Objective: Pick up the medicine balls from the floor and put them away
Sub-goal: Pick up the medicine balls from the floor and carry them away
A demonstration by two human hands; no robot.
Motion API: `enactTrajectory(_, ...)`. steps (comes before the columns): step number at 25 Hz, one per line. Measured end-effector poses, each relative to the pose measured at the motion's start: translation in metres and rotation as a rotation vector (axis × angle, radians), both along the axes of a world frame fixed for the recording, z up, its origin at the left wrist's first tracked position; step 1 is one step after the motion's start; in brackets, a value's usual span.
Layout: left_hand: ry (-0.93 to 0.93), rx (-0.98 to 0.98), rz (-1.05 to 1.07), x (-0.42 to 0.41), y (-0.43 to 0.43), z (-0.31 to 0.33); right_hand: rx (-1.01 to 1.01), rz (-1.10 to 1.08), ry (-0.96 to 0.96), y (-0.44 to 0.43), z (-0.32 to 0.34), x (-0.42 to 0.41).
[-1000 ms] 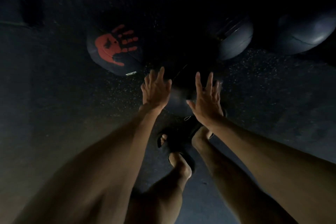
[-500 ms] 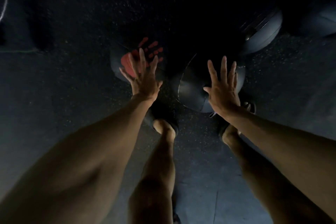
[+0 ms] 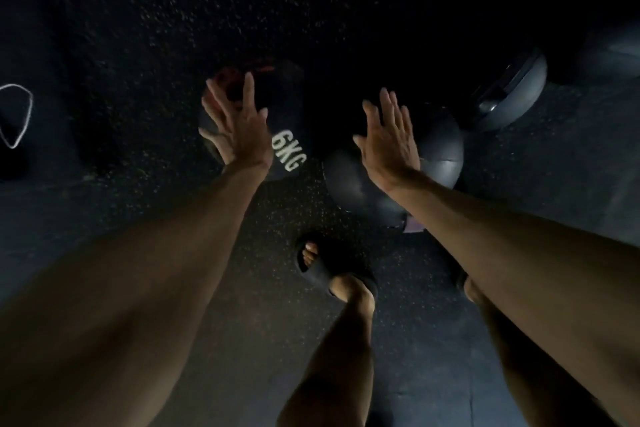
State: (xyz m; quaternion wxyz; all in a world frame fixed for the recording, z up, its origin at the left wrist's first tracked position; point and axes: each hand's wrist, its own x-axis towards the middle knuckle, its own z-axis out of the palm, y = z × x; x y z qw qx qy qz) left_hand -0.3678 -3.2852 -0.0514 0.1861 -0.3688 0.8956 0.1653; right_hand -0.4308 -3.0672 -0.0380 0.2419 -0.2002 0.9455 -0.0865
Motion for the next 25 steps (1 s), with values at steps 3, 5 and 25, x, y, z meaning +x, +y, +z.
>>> enactTrajectory(3, 0.038, 0.042, -0.187, 0.006, -0.002, 0.002, -0.022, 0.001, 0.132, -0.012, 0.014, -0.008)
enactTrajectory(5, -0.023, 0.037, -0.211, 0.014, -0.01, -0.003, 0.048, 0.007, 0.11, 0.008, 0.016, 0.022)
enactTrajectory(25, -0.241, 0.142, 0.057, 0.011, -0.065, 0.044, 0.046, 0.103, 0.066, -0.082, 0.029, -0.047)
